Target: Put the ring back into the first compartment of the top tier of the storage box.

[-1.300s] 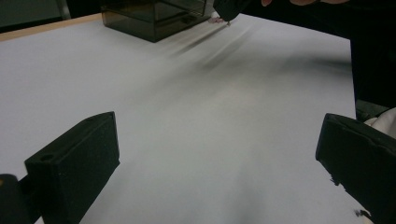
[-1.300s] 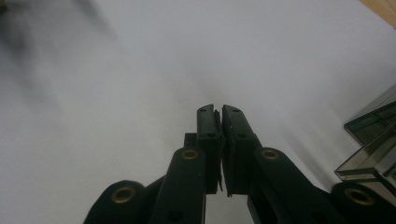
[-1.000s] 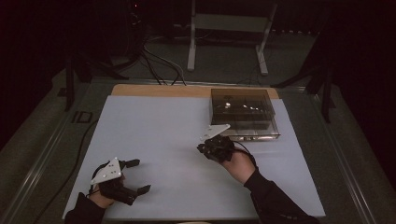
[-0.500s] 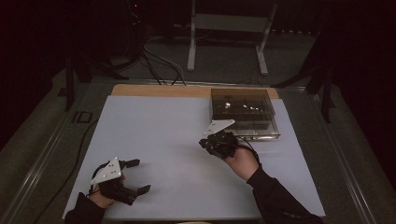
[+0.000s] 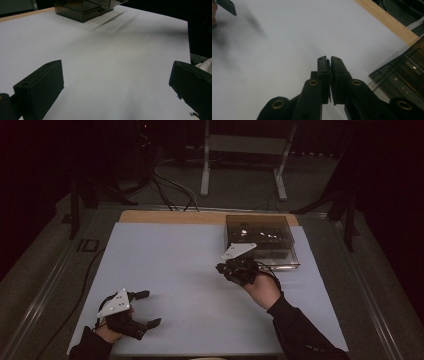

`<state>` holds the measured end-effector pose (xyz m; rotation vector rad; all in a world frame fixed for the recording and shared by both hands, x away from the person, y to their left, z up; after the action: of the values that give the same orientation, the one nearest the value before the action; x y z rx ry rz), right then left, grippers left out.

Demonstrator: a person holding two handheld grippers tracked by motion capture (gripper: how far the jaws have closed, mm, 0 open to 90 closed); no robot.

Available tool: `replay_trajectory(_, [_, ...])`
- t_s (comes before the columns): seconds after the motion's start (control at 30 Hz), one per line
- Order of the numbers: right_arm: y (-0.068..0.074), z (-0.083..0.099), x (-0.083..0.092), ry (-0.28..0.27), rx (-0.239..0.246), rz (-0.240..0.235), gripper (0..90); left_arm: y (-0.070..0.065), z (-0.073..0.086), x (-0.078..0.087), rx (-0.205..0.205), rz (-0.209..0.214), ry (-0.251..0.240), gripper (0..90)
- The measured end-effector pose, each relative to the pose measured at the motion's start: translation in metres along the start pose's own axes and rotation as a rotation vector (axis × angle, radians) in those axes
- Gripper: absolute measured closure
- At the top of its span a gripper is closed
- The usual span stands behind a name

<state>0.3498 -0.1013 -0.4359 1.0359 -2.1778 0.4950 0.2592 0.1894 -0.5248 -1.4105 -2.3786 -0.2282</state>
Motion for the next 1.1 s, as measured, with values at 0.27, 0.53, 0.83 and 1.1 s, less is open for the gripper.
replay_trajectory(0.27, [-0.006, -0.005, 0.007, -0.012, 0.000, 0.021, 86.8, 0.000, 0.000, 0.000, 0.000, 0.000, 0.001, 1.1])
replay_trajectory(0.53, [-0.012, -0.008, 0.012, -0.020, -0.008, 0.035, 86.8, 0.000, 0.000, 0.000, 0.000, 0.000, 0.001, 1.1])
replay_trajectory(0.83, [-0.019, -0.010, 0.016, -0.027, -0.013, 0.052, 86.9, 0.000, 0.000, 0.000, 0.000, 0.000, 0.001, 1.1])
replay_trajectory(1.1, [-0.026, -0.012, 0.020, -0.031, -0.020, 0.069, 86.8, 0.000, 0.000, 0.000, -0.001, 0.000, 0.000, 1.1])
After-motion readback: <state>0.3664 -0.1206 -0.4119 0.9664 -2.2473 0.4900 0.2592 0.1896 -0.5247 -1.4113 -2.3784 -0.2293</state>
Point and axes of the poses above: each handheld gripper's, and its own axes: x roughly backward along the jaws, z roughly out of its underside, y roughly to its left, the point moved 5 cm from there along -x, roughly forward along the jaws, and after that the axes turned 3 degrees about -x, right-handed, at the moved point
